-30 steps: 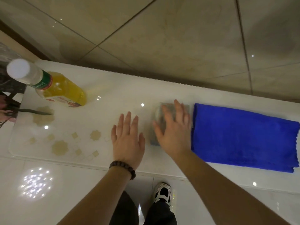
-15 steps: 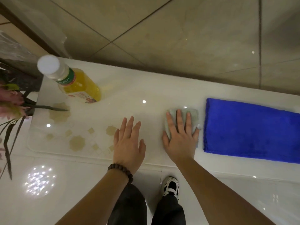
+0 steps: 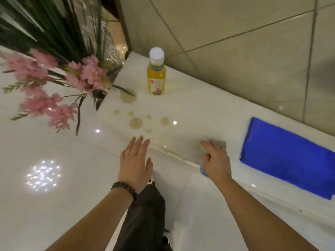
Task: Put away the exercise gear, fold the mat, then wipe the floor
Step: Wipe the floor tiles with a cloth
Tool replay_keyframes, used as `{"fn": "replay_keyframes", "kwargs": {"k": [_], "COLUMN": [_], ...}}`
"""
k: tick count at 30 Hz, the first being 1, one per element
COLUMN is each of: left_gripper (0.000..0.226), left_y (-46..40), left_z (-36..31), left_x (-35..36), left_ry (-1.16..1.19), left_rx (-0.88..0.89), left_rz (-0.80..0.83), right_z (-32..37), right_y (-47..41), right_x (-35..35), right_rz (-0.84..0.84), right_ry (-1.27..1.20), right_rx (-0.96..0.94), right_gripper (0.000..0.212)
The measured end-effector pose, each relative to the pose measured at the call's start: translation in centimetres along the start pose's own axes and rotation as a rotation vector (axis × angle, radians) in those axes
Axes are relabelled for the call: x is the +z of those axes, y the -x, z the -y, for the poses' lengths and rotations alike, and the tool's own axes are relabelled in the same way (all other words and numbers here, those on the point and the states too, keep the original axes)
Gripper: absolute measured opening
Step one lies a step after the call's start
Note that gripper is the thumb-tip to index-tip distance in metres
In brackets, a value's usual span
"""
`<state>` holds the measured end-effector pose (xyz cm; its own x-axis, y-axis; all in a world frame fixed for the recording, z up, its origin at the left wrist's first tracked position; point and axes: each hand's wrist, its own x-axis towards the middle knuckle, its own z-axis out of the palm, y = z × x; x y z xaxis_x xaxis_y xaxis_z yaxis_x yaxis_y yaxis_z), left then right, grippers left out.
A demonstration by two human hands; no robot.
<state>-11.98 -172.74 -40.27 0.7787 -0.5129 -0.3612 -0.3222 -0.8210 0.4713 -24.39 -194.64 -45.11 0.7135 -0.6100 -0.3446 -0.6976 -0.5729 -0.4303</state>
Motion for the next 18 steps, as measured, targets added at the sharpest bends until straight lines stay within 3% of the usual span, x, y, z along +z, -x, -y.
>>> {"fn": "replay_keyframes", "kwargs": {"k": [7,18], "left_gripper": [0.057,0.056], "left_y": [12.5,28.8], "left_z": [6.6,19.3], "left_x": [-2.1,-4.2], "left_ry": [0.045,0.158], "left_rx": [-0.235,-0.673], "left_rz": [-0.180,-0.338], "right_z": [7.3,20.9], "right_y": [7.5,20.2], "right_x": [1.1,11.1], "right_rz": [-0.028,0.163], "right_ry": [-0.030,0.098], "right_rx": [-0.355,-0.809], "right_gripper": [0.045,0.050]}}
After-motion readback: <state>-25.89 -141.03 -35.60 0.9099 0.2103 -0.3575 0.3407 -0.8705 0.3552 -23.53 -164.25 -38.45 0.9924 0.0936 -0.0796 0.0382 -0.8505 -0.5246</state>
